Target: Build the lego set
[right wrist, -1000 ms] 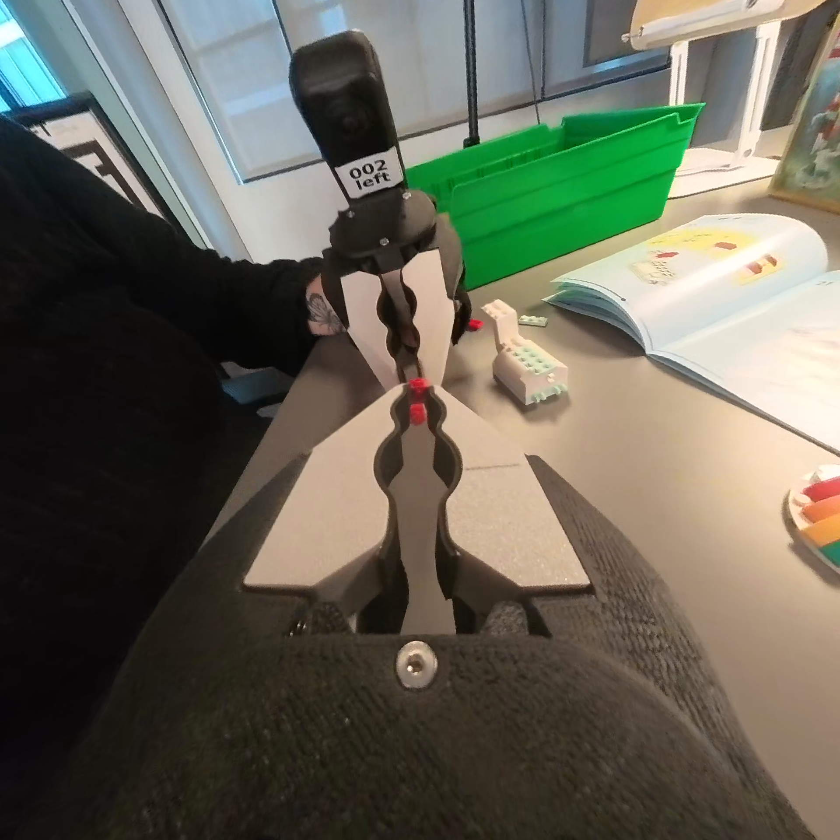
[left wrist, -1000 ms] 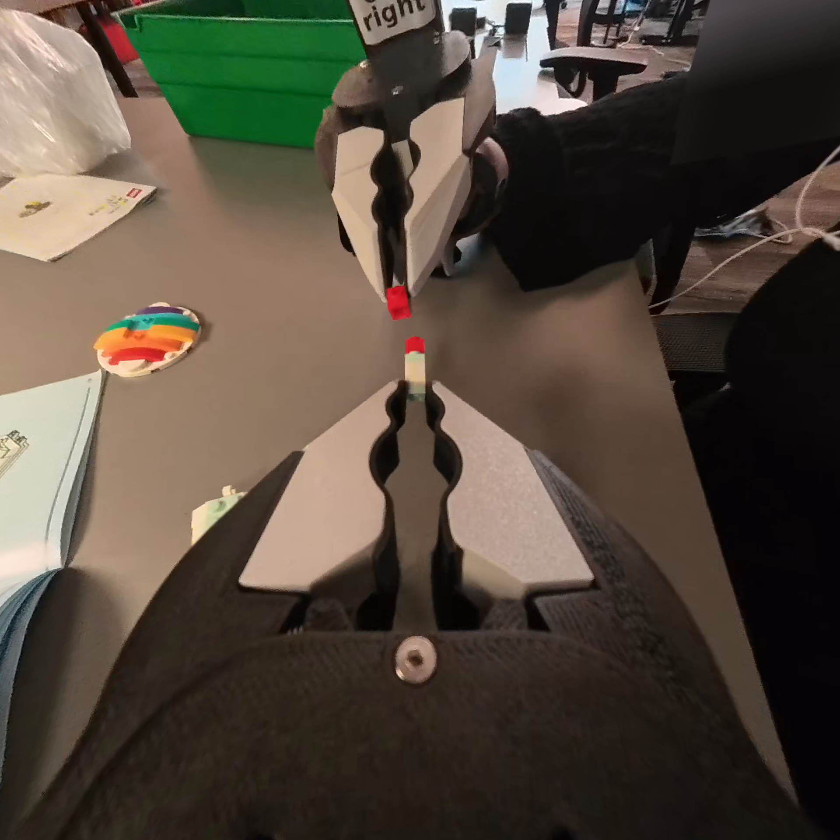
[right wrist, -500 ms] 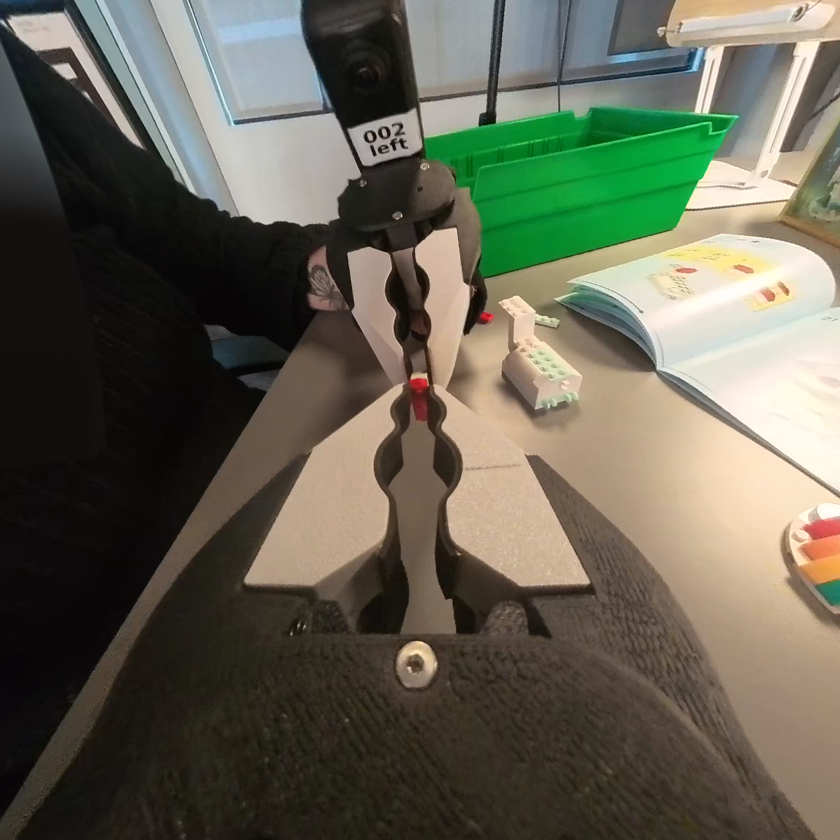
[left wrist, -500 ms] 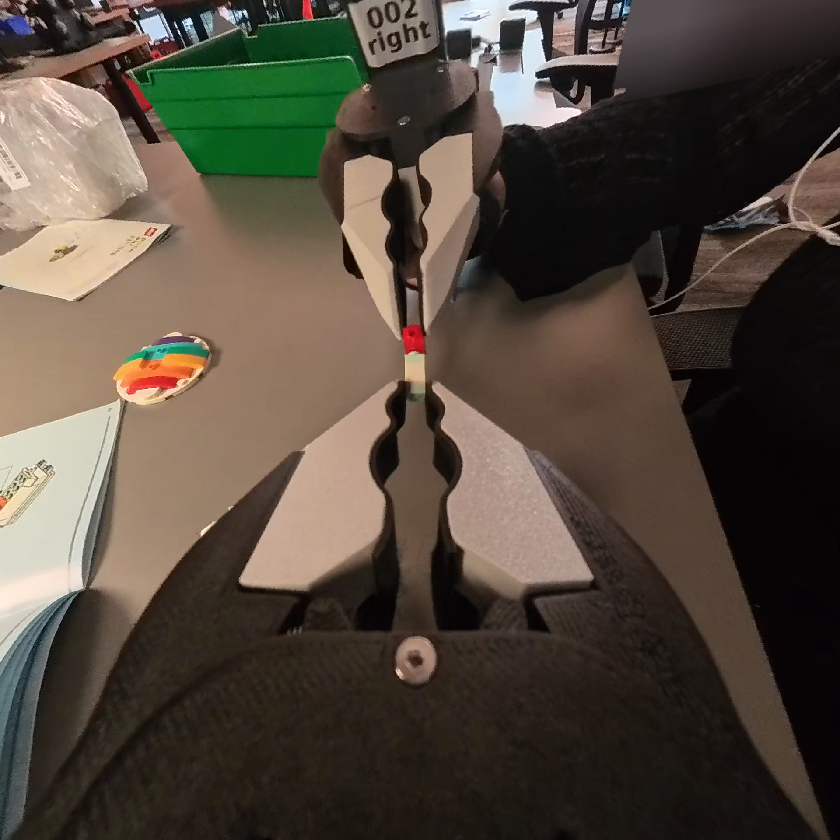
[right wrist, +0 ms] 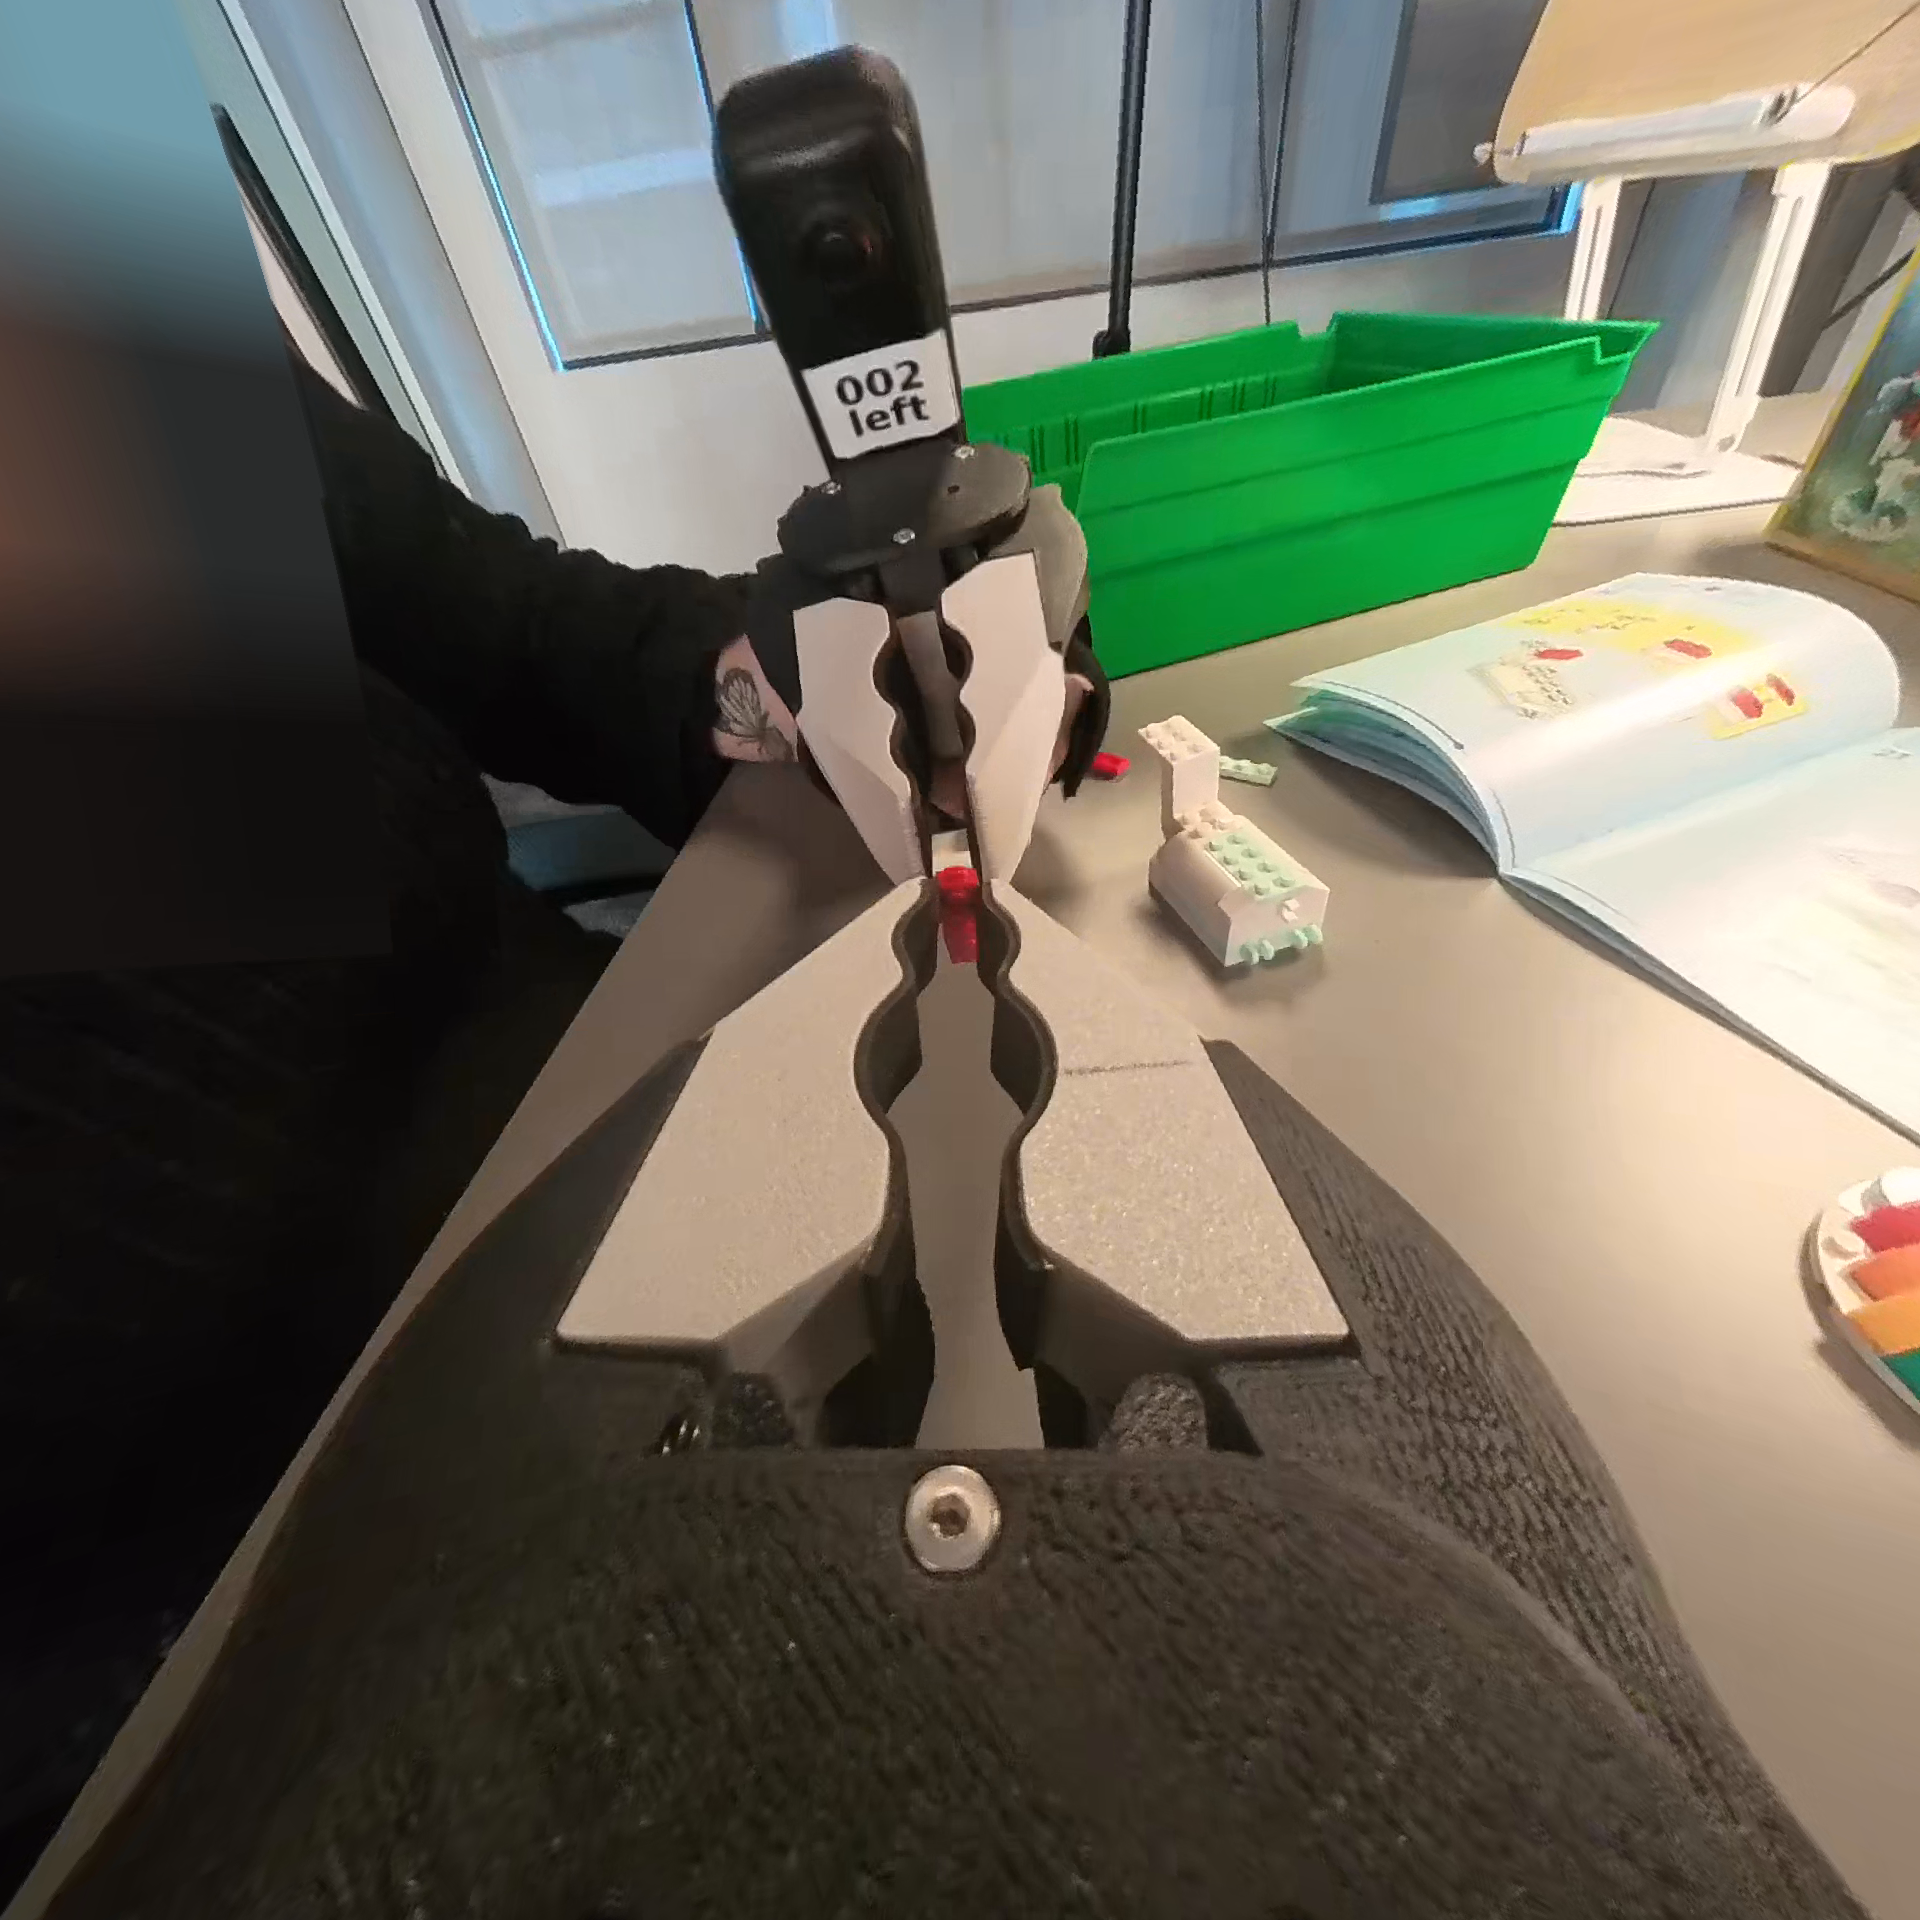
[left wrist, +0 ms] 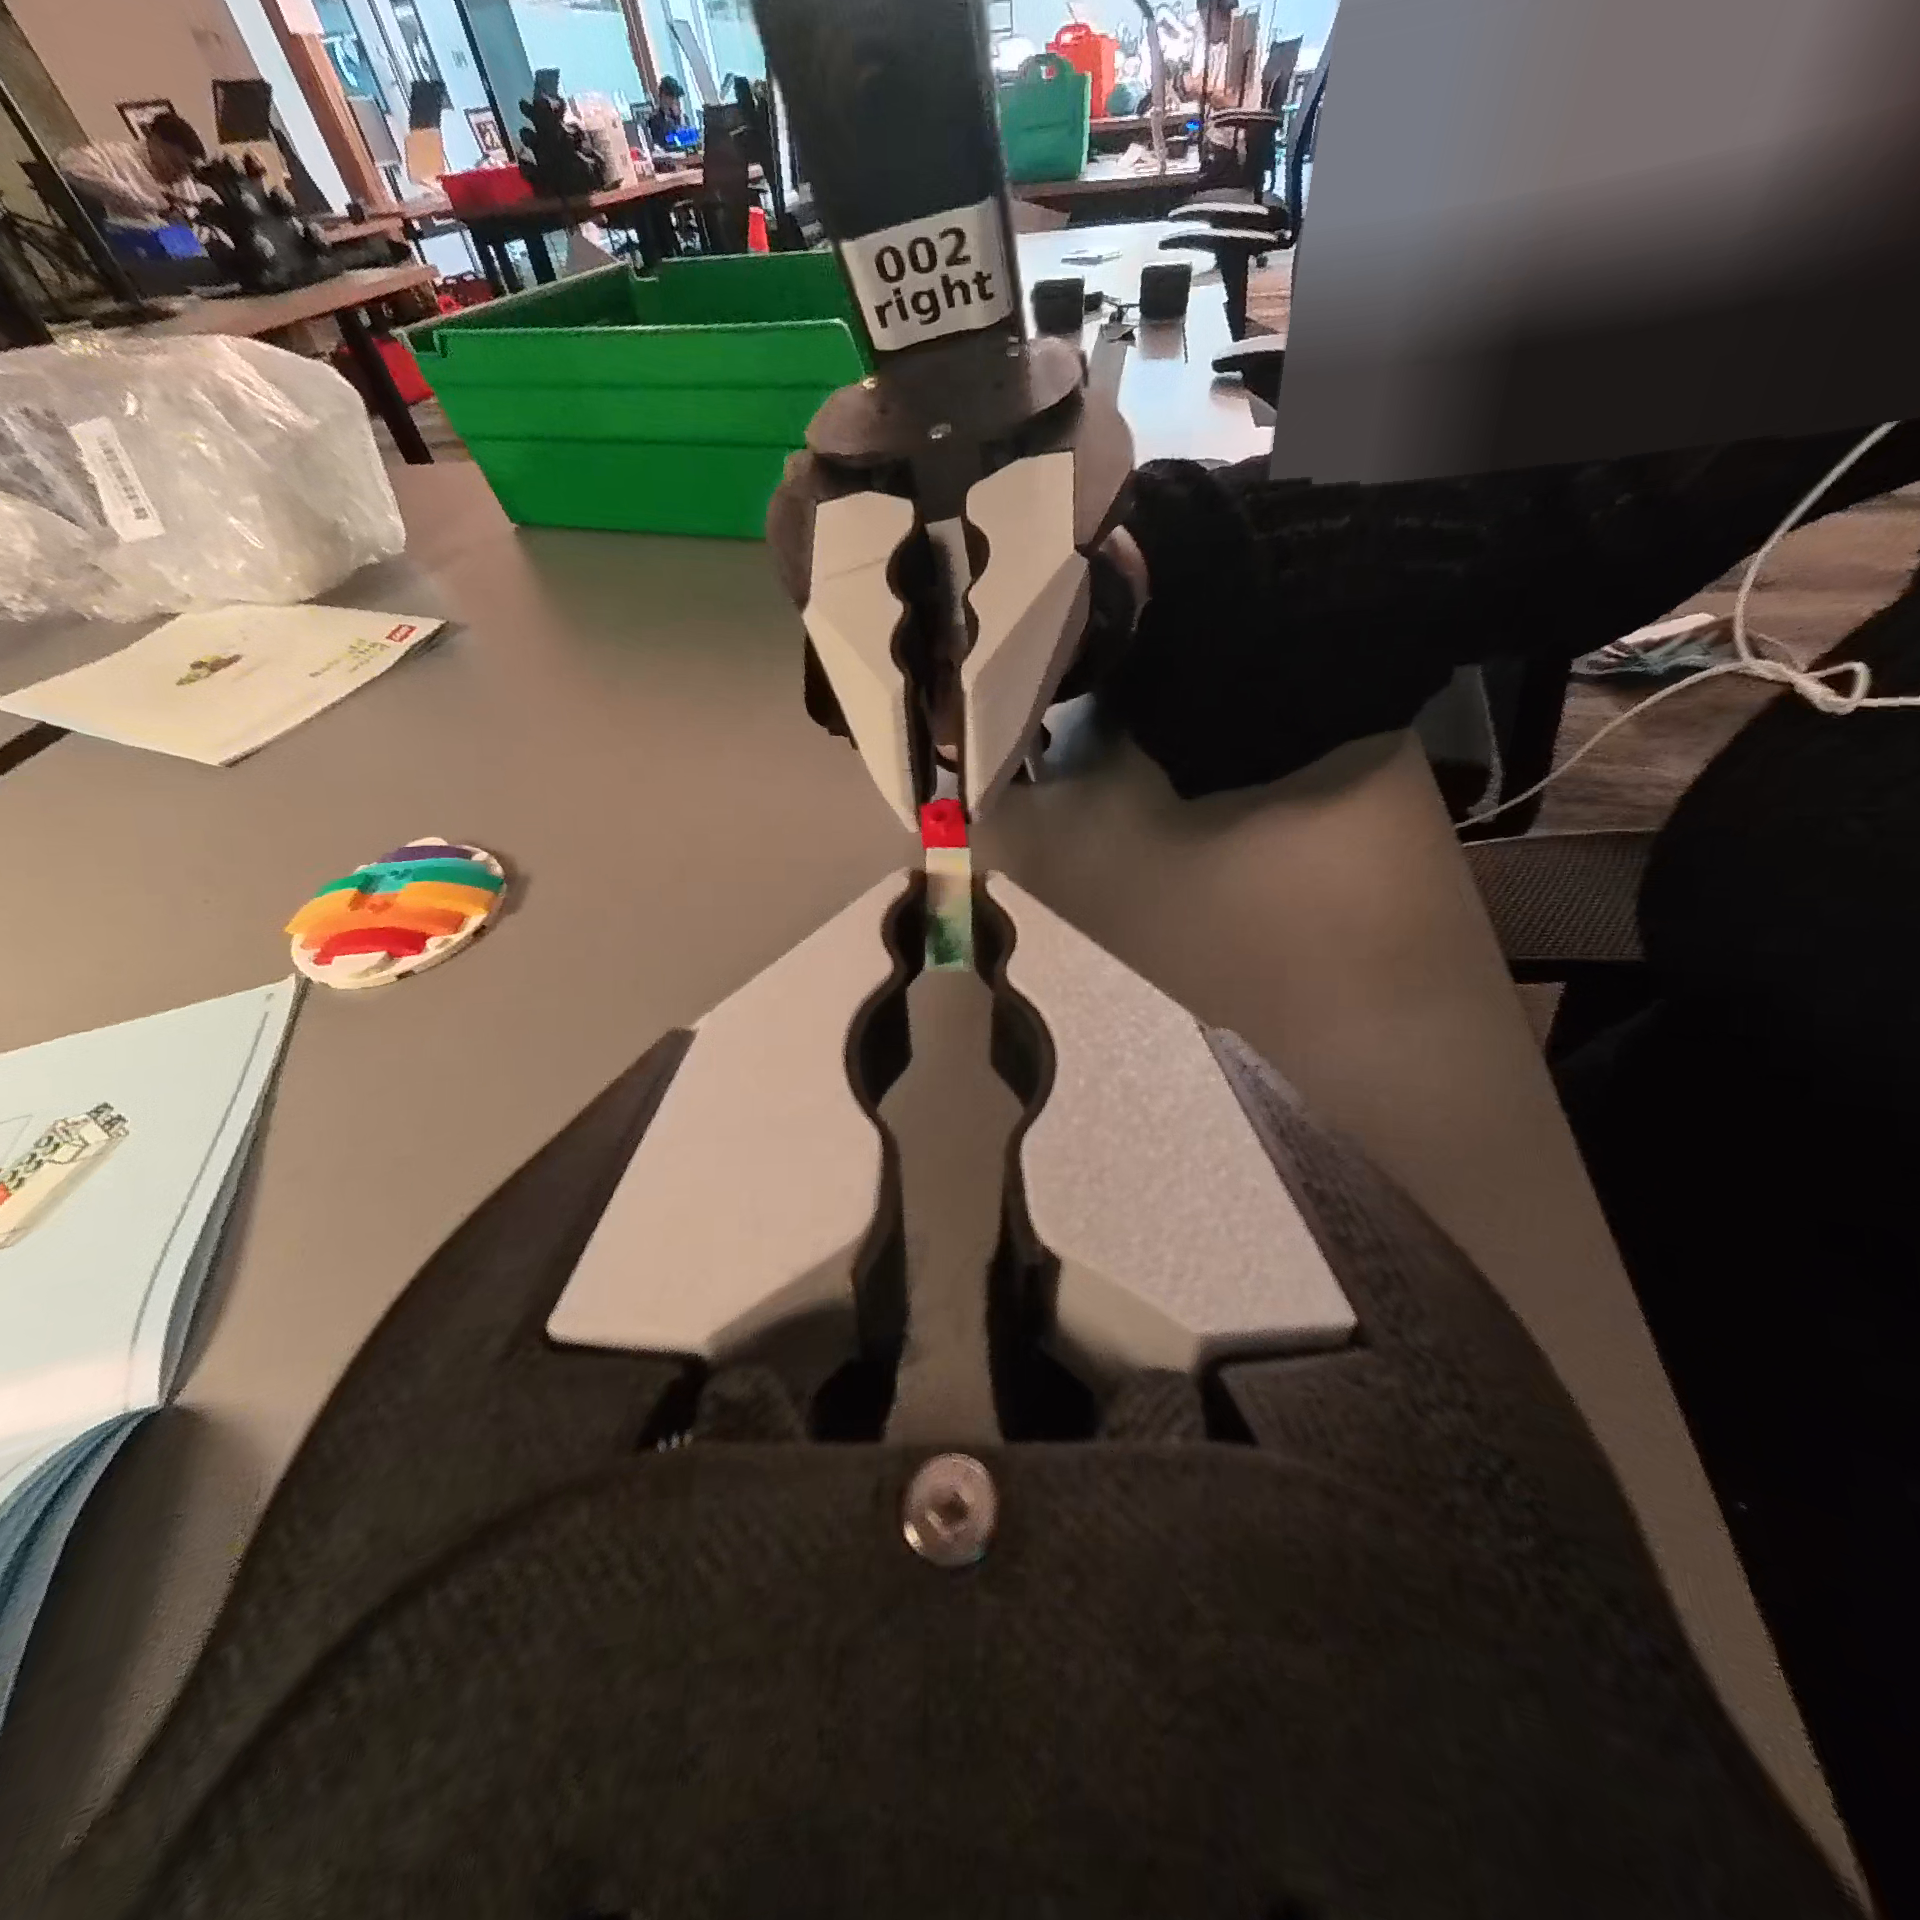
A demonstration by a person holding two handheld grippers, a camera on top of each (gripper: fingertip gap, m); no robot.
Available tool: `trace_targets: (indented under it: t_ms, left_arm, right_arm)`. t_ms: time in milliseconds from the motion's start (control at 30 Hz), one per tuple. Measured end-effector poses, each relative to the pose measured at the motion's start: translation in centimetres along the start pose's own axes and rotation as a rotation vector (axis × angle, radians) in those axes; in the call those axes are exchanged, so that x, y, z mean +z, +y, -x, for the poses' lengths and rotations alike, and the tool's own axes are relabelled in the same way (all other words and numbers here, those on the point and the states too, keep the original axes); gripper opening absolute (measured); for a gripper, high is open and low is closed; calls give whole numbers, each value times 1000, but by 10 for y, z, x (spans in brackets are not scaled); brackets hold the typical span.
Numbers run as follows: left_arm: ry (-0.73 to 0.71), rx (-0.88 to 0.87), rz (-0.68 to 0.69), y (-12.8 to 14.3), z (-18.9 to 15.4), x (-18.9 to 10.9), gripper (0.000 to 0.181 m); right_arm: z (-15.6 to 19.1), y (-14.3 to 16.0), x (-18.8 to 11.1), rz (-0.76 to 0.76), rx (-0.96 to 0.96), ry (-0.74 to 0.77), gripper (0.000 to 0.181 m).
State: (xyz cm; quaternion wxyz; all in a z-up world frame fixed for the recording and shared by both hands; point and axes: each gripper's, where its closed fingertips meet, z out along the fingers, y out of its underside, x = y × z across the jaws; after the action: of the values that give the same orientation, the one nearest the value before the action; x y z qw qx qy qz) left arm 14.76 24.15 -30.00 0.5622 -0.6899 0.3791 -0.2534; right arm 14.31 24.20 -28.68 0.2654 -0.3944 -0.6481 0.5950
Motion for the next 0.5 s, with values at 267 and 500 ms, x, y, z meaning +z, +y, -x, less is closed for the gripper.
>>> trace_targets:
  t_ms: [267,500]
  left_arm:
    - [-46,84,-59,-14,-2,-3,7]
    - [-42,60,-242,-48,-8,-12,7]
  right_arm:
    - [5,-13,-3,-110,49,-42,5]
    - [18,-45,-6,-317,-24,-40,5]
